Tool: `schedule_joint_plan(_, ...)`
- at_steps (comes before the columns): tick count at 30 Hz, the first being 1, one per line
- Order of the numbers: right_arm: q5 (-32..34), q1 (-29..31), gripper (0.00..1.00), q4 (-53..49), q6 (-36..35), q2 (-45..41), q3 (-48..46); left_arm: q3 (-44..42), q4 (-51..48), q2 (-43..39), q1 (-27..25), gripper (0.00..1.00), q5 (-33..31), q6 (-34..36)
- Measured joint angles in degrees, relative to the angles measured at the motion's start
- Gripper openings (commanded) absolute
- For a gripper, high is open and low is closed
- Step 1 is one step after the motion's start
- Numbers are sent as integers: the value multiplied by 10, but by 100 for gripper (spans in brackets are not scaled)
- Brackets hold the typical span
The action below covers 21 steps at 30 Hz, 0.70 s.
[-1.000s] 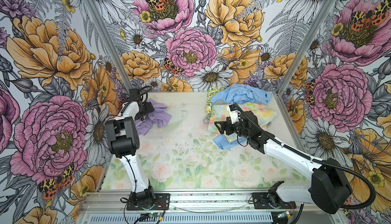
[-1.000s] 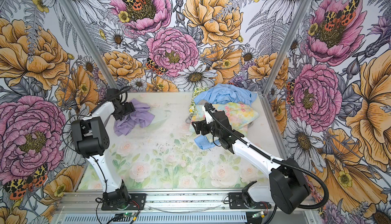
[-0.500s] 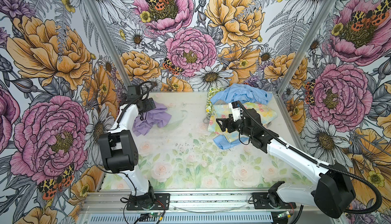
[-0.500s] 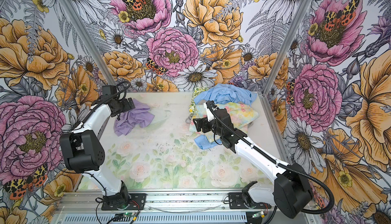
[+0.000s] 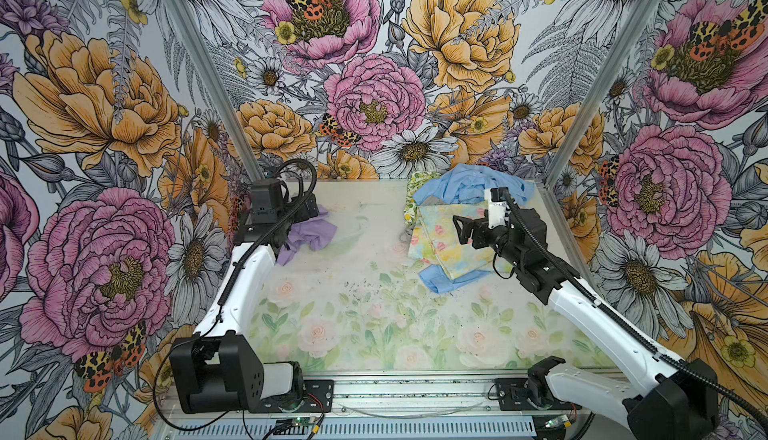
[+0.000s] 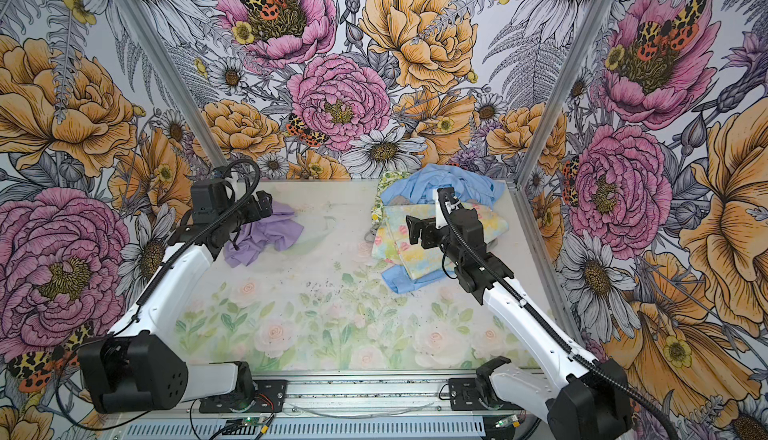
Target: Pick out a specific cloth from the pile
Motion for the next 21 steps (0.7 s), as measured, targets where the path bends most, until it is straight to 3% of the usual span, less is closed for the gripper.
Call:
schedule_joint_plan(10, 85, -41, 99, 8, -45, -70, -58, -161, 127, -99, -2, 99, 17, 2)
schedule_joint_plan(21, 141, -133, 99, 165, -50, -84, -247, -319, 284, -106, -2, 99, -35, 20)
